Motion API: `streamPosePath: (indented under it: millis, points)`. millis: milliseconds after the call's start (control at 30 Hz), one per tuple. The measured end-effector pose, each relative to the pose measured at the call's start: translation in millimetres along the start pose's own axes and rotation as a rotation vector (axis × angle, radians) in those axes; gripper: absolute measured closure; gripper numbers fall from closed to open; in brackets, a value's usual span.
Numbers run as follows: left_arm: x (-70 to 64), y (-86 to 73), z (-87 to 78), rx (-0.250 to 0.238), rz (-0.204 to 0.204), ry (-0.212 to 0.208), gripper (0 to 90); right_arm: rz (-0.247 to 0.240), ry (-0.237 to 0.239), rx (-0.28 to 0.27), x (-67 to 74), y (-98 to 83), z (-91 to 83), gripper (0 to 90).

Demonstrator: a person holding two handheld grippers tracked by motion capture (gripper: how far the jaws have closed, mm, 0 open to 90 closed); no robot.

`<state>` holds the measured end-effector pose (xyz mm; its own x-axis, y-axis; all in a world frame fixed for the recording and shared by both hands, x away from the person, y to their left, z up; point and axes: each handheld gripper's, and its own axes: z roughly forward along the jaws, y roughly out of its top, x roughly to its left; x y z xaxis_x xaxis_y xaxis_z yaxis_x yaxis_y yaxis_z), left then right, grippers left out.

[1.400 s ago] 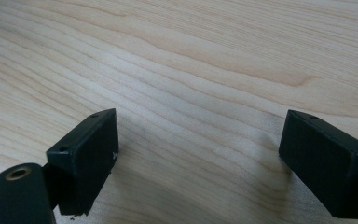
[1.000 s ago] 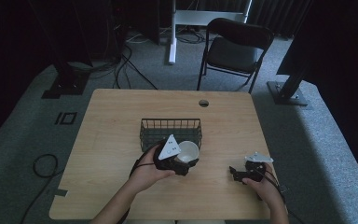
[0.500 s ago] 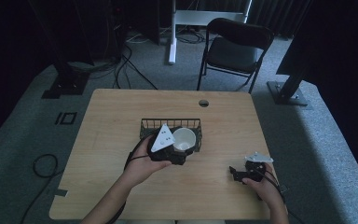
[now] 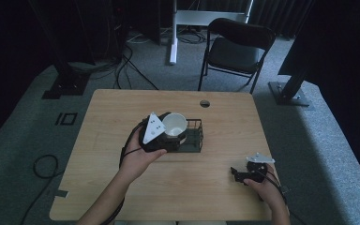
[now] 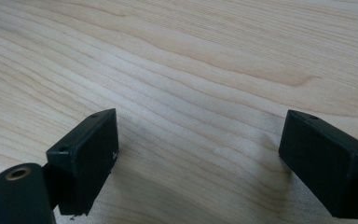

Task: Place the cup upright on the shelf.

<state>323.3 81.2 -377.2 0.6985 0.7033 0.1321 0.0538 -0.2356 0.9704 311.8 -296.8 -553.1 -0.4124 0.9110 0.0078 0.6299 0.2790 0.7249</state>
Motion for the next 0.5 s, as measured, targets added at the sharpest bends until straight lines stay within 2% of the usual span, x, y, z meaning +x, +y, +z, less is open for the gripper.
streamPosePath:
  millis: [200, 267, 300, 433, 500]
  points:
    - [10.5, -3.2, 4.0, -0.004, -0.016, 0.093, 20.2, 0.000, 0.000, 0.000, 0.0, 0.0, 0.0, 11.5]
    - [14.3, -5.6, 6.5, 0.012, 0.001, 0.133, 20.2, 0.000, 0.000, 0.000, 0.0, 0.0, 0.0, 11.5]
    - [17.4, -7.8, 8.1, 0.015, -0.010, 0.154, 20.2, 0.000, 0.000, 0.000, 0.0, 0.0, 0.0, 11.5]
    - [24.4, -13.9, 12.1, 0.025, -0.036, 0.182, 20.2, 0.000, -0.001, 0.000, 0.0, 0.0, 0.0, 11.5]
    - [30.7, -22.3, 16.5, 0.035, -0.067, 0.210, 20.2, 0.000, 0.000, 0.000, 0.0, 0.0, 0.0, 11.5]
